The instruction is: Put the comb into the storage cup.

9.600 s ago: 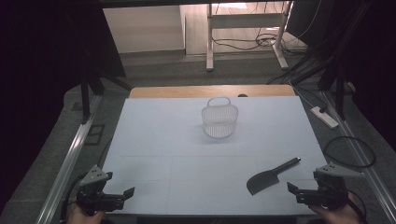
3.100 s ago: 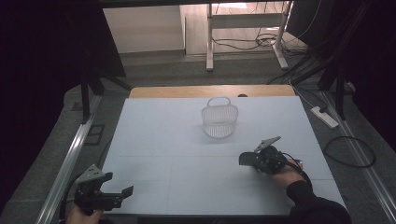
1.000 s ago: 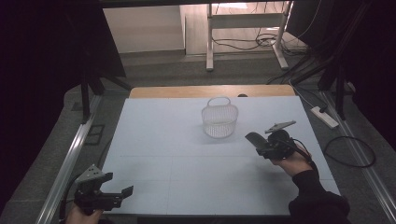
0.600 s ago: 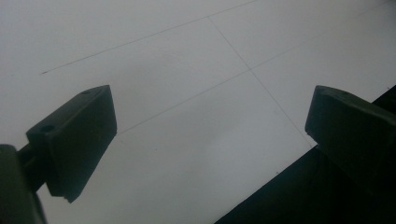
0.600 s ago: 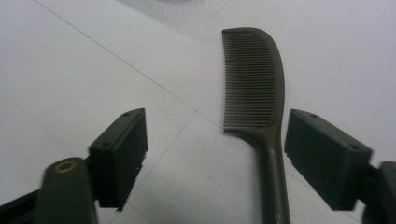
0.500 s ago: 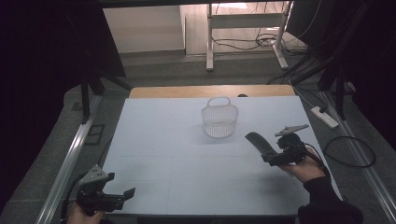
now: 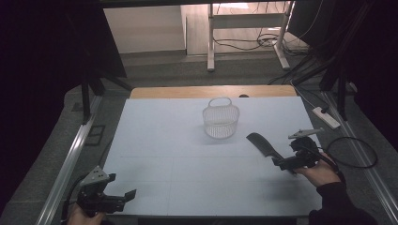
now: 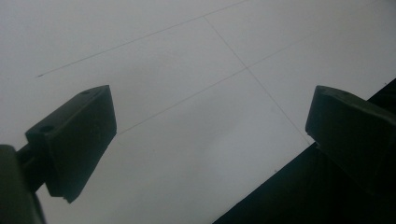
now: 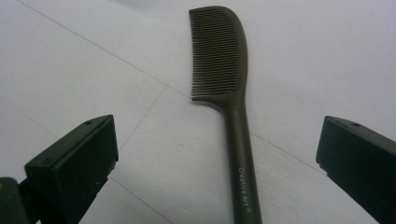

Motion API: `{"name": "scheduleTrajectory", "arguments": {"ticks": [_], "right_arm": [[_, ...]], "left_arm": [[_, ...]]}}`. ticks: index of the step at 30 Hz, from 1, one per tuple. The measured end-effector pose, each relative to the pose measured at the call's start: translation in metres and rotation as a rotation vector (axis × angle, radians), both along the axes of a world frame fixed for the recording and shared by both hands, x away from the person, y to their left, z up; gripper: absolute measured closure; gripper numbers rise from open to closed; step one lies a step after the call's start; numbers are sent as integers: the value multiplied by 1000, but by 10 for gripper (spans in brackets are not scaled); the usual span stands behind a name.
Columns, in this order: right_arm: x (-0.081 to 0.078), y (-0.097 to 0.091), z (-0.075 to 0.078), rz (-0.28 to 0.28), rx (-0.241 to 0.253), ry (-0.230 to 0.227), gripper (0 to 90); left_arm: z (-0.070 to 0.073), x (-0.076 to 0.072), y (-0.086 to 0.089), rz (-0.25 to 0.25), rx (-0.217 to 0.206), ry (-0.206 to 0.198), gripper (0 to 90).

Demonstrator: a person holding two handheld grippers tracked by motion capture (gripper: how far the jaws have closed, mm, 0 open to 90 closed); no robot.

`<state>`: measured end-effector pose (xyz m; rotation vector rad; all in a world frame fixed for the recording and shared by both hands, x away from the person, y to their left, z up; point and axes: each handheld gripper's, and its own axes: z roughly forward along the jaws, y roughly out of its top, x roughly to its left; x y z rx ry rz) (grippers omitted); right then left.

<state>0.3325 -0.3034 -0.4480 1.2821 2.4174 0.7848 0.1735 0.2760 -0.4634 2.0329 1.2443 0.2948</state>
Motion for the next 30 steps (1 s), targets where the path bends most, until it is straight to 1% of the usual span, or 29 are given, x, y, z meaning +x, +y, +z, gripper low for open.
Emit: {"name": "scheduleTrajectory", "arguments": {"ticks": [4,8,11,13,17,20,22,25,30], "right_arm": [[0,-3,4,-12,20,4,0],[1,-3,3,-21,-1,11,0],[2,-3,-1,-27,6,39,0],[3,-3,-3,-12,-4,42,0],[7,-6,-11,-28,-7,55,0],[9,-8,-18,-35,-30,60,0],[10,-9,-23,-32,-38,69,0],[11,-9,-26,-29,-47,75,0],[14,-9,-36,-28,-80,100,0]], "left_arm": [[0,0,0,1,-2,2,28],[0,0,0,1,-3,2,28],[0,0,0,1,-3,4,29],[0,0,0,1,-4,5,29],[0,0,1,3,-7,5,29],[0,0,1,3,-7,5,29],[0,0,1,3,-8,5,29],[0,1,1,3,-8,7,29],[0,1,1,4,-9,8,29]]}}
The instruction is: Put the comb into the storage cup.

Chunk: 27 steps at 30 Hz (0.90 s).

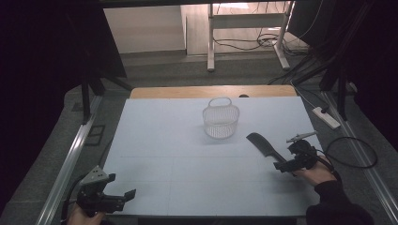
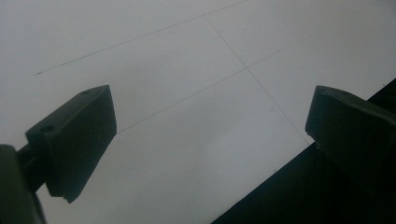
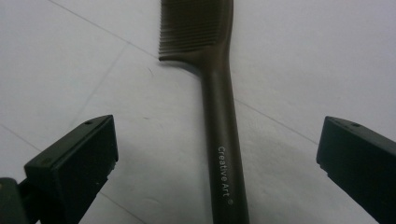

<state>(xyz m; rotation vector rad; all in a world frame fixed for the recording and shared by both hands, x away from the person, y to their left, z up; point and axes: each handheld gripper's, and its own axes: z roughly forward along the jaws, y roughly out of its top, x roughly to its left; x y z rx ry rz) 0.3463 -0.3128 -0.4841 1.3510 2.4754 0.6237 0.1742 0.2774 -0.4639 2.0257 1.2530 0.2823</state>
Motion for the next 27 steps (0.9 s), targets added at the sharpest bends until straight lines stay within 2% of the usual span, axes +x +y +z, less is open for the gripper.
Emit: {"name": "scheduleTrajectory", "arguments": {"ticks": [3,14,23,27], "right_arm": [[3,-1,-8,-4,-22,26,0],[11,2,-23,13,-69,67,0],[12,3,-25,16,-76,67,0],[14,4,-23,24,-87,87,11]], "left_arm": [[0,0,0,0,0,1,29],[0,0,0,1,-1,5,29],[0,0,0,1,-2,6,29],[0,0,0,1,-2,7,30]]}}
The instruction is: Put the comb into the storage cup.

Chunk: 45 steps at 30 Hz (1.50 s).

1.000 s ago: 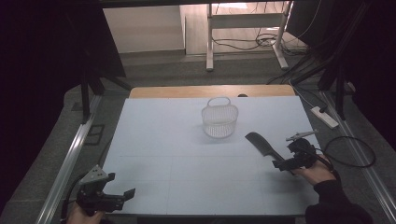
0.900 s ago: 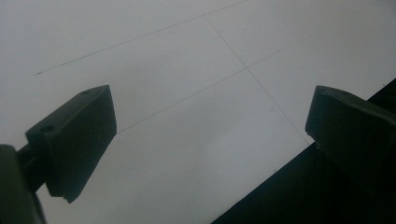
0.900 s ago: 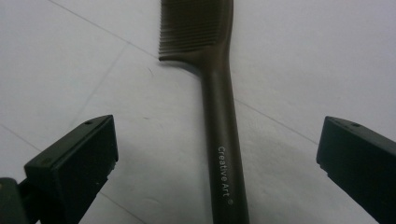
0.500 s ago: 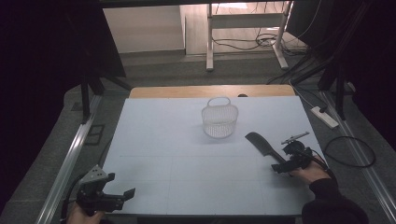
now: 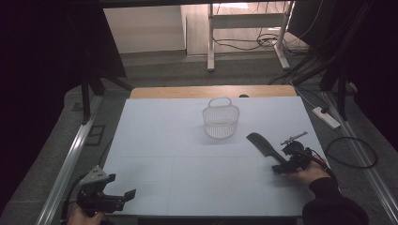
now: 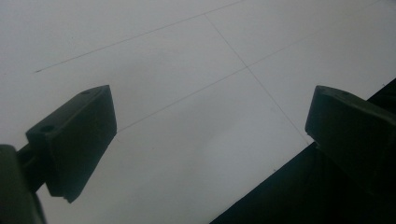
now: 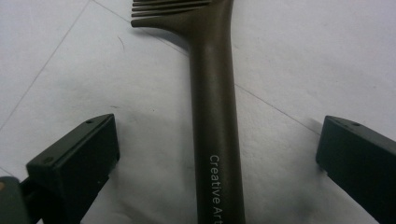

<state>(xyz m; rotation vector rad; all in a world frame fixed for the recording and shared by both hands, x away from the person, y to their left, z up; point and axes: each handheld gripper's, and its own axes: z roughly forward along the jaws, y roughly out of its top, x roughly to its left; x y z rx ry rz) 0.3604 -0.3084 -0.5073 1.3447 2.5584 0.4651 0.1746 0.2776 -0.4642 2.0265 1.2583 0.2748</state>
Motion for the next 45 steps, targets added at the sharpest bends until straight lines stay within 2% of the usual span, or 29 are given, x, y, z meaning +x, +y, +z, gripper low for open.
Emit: {"name": "scheduleTrajectory", "arguments": {"ticks": [2,5,9,16,25,31,37,43,45], "right_arm": [[0,1,1,-2,-3,3,27],[1,1,5,-1,-3,8,139],[1,-1,11,12,5,6,383],[3,-3,15,37,8,6,703],[4,-5,15,5,34,21,726],[2,-8,15,-13,65,9,727],[-1,-11,21,-15,90,-46,727],[-8,-9,28,6,91,-112,727],[-10,-9,31,10,100,-125,727]], "left_arm": [[0,0,0,1,0,1,30],[0,0,0,1,-1,2,30],[0,0,0,2,1,3,31],[0,0,0,2,2,5,31],[0,0,0,2,4,2,31],[1,0,-1,2,12,-1,27],[1,0,-3,0,28,3,12],[2,5,-7,-22,0,8,2],[3,7,-9,-33,5,2,1]]}}
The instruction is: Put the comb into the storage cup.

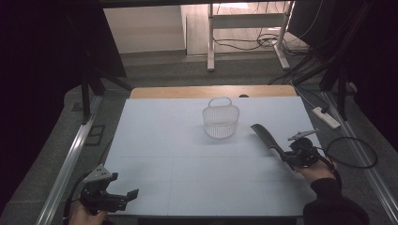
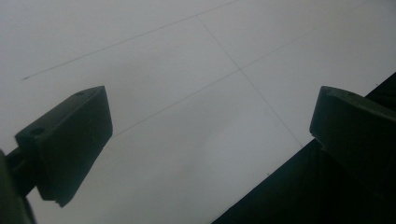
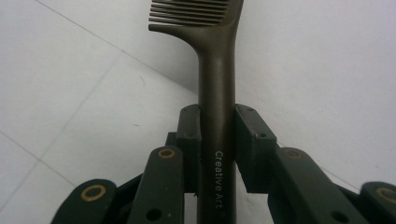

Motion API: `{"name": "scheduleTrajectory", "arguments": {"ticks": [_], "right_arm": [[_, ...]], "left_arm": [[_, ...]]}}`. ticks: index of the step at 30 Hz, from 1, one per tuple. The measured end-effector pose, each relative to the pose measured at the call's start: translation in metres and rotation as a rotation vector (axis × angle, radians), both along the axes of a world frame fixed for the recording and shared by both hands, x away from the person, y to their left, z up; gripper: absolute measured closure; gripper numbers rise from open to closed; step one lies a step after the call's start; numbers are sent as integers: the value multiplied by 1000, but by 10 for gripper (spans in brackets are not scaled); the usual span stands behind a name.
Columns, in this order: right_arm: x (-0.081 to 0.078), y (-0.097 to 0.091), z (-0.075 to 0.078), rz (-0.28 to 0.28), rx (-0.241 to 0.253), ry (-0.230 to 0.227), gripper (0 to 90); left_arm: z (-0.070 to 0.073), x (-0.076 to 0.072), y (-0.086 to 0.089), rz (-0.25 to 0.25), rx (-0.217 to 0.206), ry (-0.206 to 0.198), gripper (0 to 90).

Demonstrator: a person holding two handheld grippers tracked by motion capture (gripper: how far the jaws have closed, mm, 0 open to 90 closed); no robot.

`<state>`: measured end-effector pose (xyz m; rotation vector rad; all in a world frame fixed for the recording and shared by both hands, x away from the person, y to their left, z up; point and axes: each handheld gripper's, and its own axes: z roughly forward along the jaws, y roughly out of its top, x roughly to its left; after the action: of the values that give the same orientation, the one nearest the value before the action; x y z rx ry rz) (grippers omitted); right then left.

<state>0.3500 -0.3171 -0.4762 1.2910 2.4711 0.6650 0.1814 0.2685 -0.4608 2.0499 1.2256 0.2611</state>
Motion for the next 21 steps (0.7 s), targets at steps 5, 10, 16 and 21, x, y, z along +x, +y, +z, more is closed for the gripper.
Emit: {"name": "scheduleTrajectory", "arguments": {"ticks": [5,10,16,21], "right_arm": [[-6,0,8,1,16,-45,727],[-12,-1,17,0,37,-95,727],[-17,0,23,8,46,-123,727],[-22,2,28,16,55,-151,727]], "left_arm": [[3,8,-7,-48,-23,-27,0],[5,19,-16,-98,-42,-29,0],[12,33,-30,-128,-36,-45,0],[17,45,-42,-150,-37,-57,0]]}}
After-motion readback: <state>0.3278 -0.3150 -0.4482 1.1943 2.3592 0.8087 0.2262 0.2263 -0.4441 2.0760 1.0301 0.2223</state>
